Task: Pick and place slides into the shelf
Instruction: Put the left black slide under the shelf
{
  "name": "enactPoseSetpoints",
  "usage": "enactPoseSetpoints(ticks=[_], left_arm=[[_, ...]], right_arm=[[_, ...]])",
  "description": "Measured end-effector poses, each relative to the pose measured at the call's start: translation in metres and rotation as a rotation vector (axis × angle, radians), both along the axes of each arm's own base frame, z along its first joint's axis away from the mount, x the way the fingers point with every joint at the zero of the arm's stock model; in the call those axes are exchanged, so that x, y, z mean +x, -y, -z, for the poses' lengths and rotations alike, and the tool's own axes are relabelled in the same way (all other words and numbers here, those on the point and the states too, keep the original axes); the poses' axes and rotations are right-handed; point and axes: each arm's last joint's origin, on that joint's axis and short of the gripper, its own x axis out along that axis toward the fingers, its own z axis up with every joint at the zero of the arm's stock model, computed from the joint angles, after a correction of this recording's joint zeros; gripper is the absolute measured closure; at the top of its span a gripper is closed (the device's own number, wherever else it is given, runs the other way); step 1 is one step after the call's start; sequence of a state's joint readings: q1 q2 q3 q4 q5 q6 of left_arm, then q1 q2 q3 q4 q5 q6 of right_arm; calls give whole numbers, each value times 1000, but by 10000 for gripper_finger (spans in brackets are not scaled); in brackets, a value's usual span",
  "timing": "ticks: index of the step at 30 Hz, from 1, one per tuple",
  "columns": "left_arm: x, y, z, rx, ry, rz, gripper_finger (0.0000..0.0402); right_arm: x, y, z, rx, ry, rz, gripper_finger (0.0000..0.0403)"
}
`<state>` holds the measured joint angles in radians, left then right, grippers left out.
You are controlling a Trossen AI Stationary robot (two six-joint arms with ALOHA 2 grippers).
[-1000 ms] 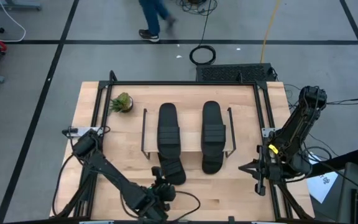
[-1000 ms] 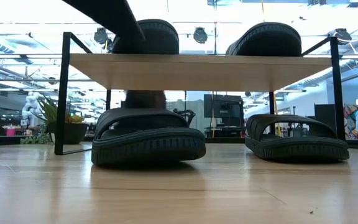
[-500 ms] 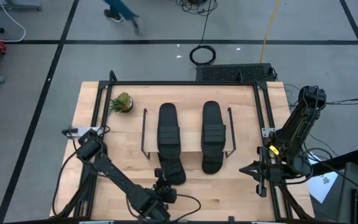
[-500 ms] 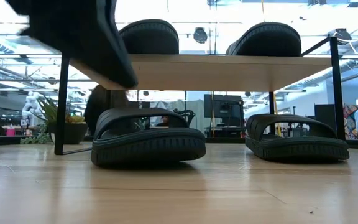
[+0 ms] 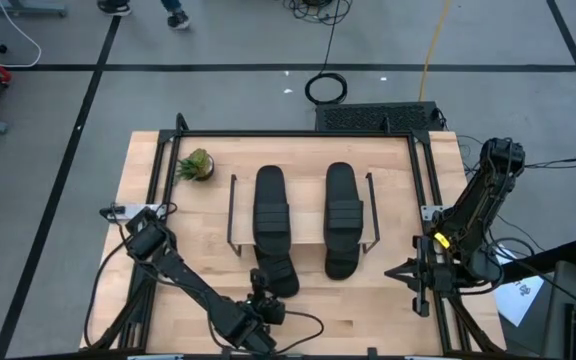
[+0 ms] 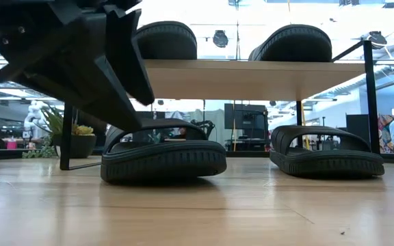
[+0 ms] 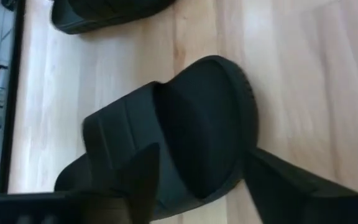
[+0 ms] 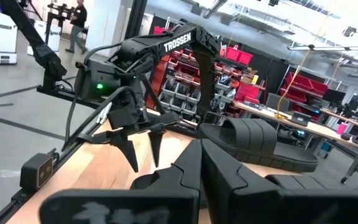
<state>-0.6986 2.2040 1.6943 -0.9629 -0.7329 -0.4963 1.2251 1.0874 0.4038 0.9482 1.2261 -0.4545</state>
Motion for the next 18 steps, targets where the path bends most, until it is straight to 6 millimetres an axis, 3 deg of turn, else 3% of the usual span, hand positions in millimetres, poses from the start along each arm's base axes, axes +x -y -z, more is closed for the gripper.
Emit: enactPoseSetpoints(ticks=[4,8,12,18], left_arm=[[4,-8,0,18,13,-37,113],[10,-18,-1,41,29,-81,68],[16,-29,0,22,18,-126,57],[22,-42,3,19,-26,-157,76]], right_arm=[[0,0,0,19,-1,-1,403],[0,0,0,29,-1,-2,403],[0,0,1,34,-5,-3,403],[0,0,1,32,-6,-3,403]])
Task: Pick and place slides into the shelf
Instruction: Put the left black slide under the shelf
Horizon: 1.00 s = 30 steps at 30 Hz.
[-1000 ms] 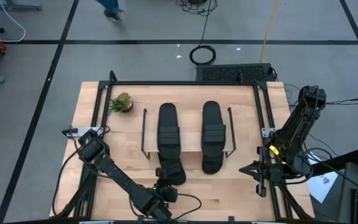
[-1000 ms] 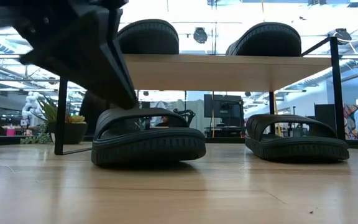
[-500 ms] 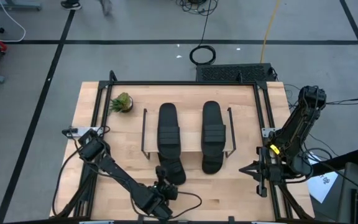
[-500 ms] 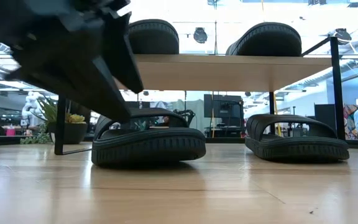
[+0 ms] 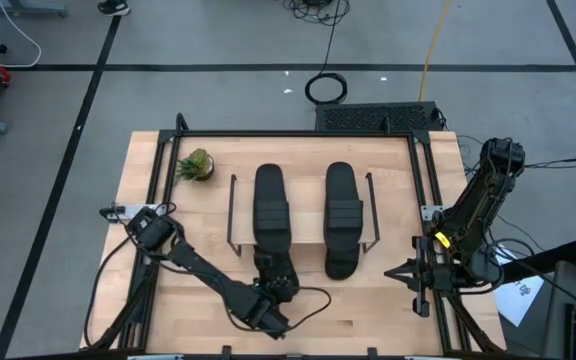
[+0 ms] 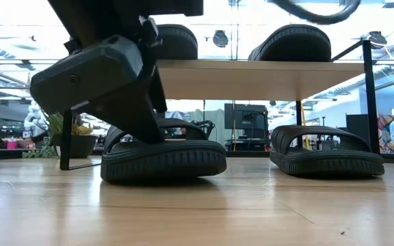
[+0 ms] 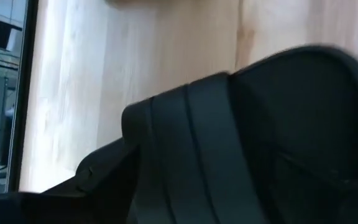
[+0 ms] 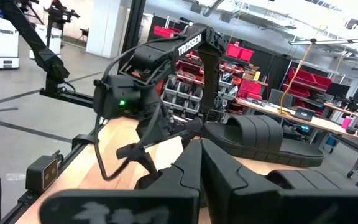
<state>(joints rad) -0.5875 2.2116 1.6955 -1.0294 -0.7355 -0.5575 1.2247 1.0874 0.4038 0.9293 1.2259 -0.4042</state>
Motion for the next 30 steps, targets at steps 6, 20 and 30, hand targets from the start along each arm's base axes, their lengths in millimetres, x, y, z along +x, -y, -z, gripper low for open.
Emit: enactPoseSetpoints(ticks=[6,20,30], left_arm=[[3,-10,1,-1,-47,-18,102],[0,-13,5,-80,-149,-3,364],[-9,-1,3,73,-100,54,389]], right_arm=[[0,0,0,-1,0,0,403],[0,0,0,-3,-1,0,403],[0,0,0,-2,-1,0,403]])
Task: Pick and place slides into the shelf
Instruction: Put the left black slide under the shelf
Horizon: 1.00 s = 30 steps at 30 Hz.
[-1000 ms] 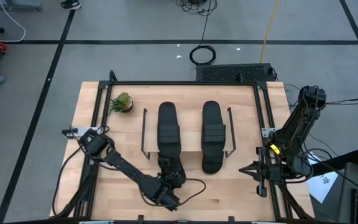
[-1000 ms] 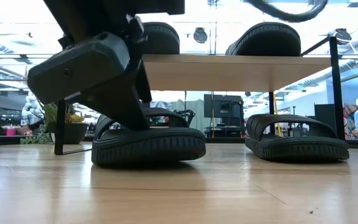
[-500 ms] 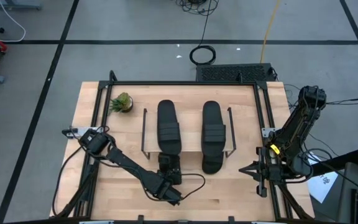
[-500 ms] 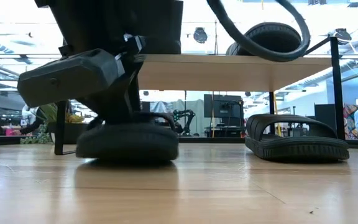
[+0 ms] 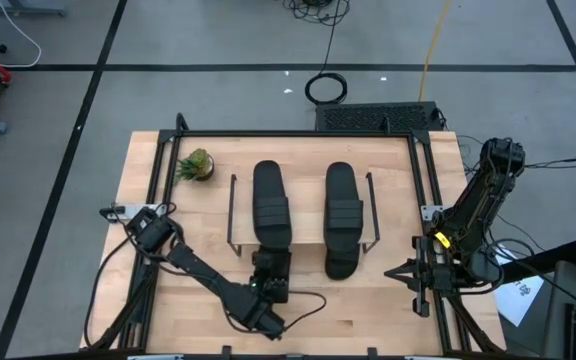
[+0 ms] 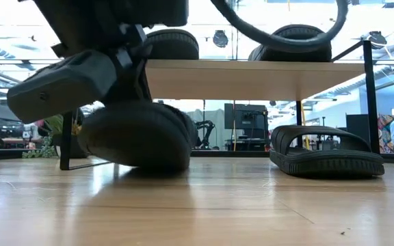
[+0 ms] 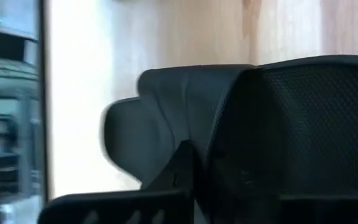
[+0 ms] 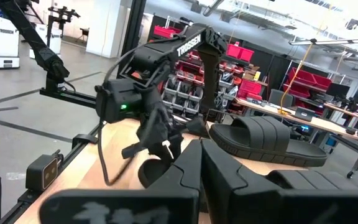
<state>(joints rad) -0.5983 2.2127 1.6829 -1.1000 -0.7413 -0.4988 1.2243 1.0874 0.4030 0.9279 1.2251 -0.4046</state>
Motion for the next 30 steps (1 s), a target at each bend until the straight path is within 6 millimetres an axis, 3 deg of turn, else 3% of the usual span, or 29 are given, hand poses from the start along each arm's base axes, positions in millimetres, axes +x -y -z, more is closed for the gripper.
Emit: enactPoseSetpoints(ticks=[17,30], left_arm=[[2,-1,-5,195,128,28,397],[19,-21,43,265,95,-53,399]], right_arm=[[0,0,0,-2,0,1,403],[0,0,0,-3,0,1,403]])
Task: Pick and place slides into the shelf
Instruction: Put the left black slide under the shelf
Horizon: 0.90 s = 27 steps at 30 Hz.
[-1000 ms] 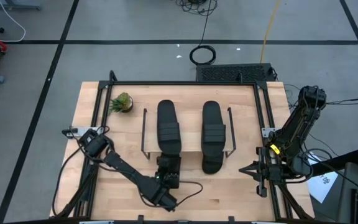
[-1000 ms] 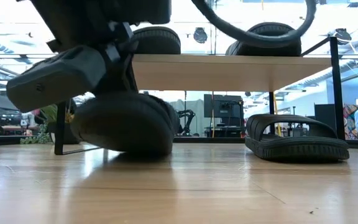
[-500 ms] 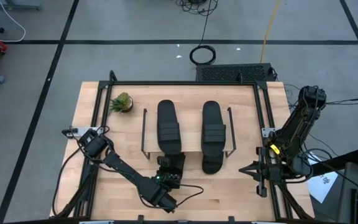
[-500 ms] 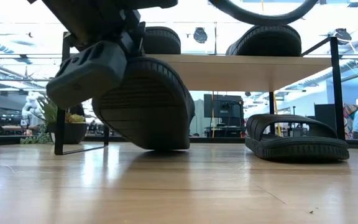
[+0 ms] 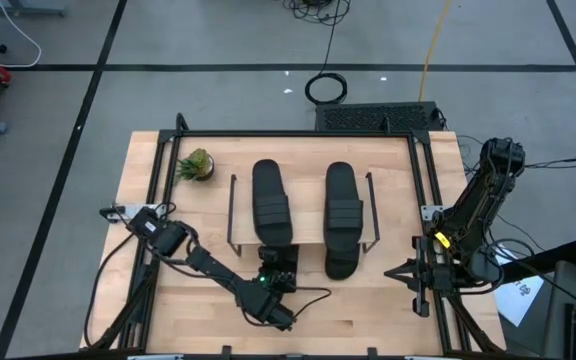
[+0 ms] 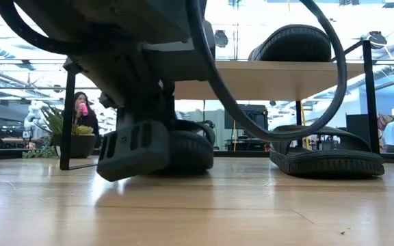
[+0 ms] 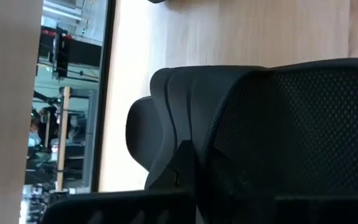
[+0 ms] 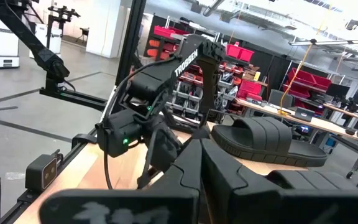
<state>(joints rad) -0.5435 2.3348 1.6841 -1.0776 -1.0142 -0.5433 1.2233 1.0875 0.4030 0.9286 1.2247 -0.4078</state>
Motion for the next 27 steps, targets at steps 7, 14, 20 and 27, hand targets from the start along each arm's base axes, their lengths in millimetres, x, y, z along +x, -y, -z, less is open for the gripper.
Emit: enactPoseSetpoints(ticks=[7,14,20,27], left_arm=[[3,-3,-1,-33,5,-12,396],[3,1,-1,-124,-27,-18,388],[0,9,-4,-176,-39,-12,328],[2,18,-12,-174,-53,36,242]], right_arm=[[3,1,0,1,0,14,403],[6,0,0,-3,16,-67,403],[7,0,0,18,17,-82,403],[7,0,0,21,18,-87,403]])
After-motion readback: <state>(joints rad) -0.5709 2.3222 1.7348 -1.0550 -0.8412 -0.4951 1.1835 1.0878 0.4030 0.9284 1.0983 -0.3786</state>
